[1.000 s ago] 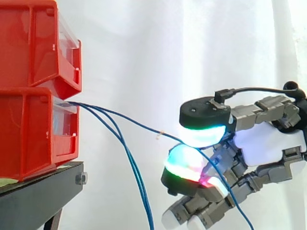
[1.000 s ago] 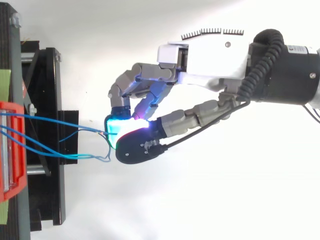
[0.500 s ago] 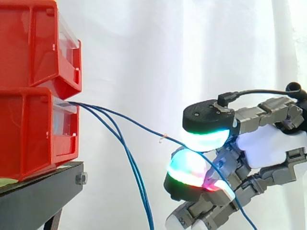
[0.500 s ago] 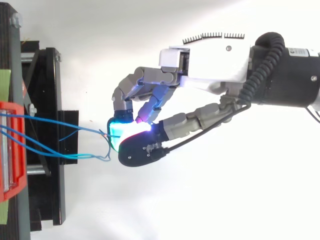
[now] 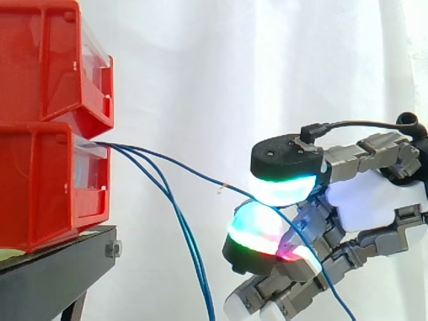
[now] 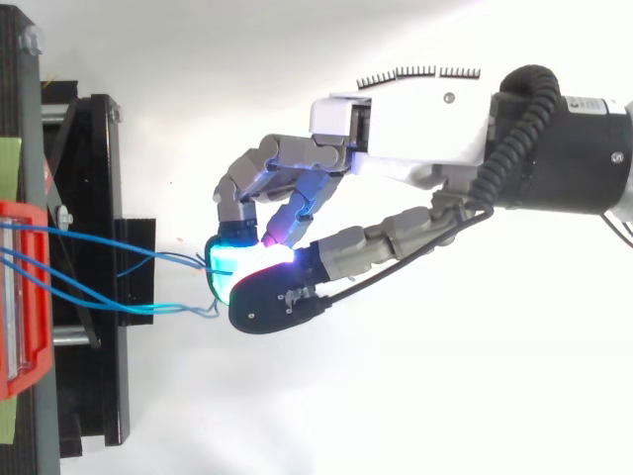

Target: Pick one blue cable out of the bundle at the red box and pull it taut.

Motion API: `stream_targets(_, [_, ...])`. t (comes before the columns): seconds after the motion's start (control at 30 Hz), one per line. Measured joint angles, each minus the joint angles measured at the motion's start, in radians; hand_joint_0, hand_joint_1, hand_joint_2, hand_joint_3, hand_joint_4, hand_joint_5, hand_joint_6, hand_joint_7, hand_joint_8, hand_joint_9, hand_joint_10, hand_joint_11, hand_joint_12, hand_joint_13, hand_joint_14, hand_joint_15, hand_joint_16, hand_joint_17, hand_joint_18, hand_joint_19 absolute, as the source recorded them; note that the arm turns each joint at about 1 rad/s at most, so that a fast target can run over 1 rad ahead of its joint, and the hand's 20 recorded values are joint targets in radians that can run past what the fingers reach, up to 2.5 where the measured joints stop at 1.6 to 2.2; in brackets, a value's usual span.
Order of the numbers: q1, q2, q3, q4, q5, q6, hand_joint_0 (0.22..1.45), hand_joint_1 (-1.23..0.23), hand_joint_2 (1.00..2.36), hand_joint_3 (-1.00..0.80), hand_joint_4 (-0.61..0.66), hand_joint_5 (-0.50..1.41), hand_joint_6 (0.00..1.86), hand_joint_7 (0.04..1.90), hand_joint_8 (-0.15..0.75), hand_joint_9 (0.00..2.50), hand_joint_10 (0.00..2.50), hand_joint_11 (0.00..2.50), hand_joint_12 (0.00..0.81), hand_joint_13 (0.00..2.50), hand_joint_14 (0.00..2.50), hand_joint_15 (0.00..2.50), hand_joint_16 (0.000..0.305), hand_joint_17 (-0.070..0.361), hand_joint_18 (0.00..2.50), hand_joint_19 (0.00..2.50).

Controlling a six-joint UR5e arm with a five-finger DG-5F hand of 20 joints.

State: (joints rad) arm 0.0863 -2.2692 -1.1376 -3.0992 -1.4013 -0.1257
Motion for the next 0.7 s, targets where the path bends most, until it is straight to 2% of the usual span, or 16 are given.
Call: stream_targets(0.7, [0.000, 0.000, -0.003, 0.001, 0.002, 0.000, 0.61, -0.73, 1.03, 0.01, 0.12, -0.15, 0.84, 0.92, 0.361, 0.94, 0.01, 1.04, 0.373, 0.35, 0.01, 0.15, 0.052, 0.118, 0.38, 0.18])
